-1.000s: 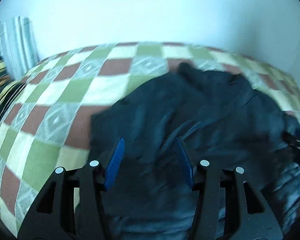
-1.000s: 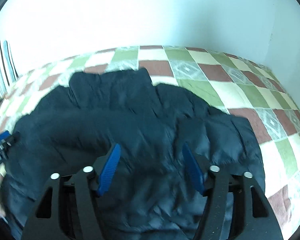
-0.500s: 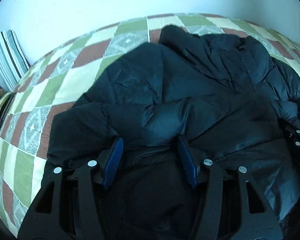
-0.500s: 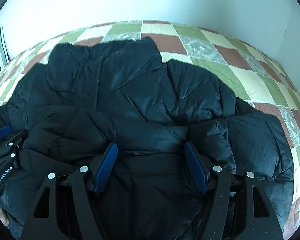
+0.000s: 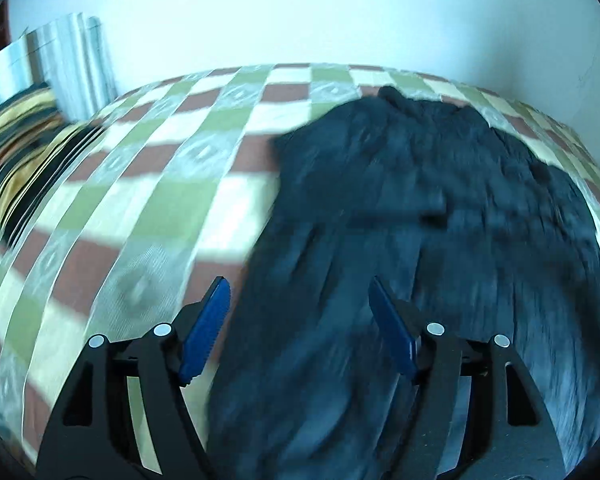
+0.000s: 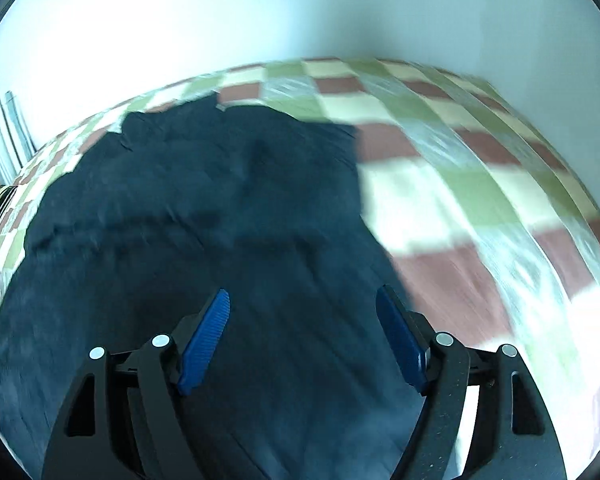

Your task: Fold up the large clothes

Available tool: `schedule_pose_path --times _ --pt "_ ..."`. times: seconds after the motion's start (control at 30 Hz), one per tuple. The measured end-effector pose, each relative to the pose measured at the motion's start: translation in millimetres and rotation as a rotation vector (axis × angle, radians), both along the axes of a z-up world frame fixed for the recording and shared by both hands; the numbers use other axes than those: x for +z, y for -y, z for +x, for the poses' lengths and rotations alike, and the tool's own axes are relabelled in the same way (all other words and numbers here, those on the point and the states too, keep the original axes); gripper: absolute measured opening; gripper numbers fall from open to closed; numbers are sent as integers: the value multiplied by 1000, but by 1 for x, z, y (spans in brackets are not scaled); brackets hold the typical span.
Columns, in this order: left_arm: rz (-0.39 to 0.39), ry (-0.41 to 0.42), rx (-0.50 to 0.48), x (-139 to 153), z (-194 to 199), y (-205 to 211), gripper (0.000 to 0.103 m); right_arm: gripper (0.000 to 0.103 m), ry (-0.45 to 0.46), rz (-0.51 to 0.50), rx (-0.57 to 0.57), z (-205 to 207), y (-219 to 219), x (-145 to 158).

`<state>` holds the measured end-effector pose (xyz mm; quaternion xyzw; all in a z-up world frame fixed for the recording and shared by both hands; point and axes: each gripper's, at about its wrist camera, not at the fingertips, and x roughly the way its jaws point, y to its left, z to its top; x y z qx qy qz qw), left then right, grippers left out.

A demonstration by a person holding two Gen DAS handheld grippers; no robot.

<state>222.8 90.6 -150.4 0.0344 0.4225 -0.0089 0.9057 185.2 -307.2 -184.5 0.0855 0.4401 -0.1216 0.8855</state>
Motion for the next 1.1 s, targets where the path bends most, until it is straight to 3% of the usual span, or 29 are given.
schedule_pose_path --times 0.23,0.33,0.47,0.7,0.77,0.87,0.97,1.1 --pt "-78 -52 85 -15 -104 -56 78 79 -36 55 -113 -106 45 -15" --pt "-99 -69 108 -23 -127 -68 79 79 -36 152 -120 -132 54 -25" --pt "-150 -112 118 -37 -137 -73 79 80 -30 241 -112 -150 52 -33" --pt "-262 -137 91 -51 -148 -72 77 80 -33 191 -21 -165 25 -35" --pt "-273 -136 73 -52 -149 -69 62 80 -31 183 -17 -168 22 -35" --pt "-325 -147 48 -53 -149 -68 49 77 -27 187 -11 -173 19 -35" --pt "-339 -149 37 -53 -151 -66 35 50 -26 226 18 -176 16 -36" --pt "-345 -137 20 -50 -153 -60 21 36 -23 259 18 -178 15 -36"
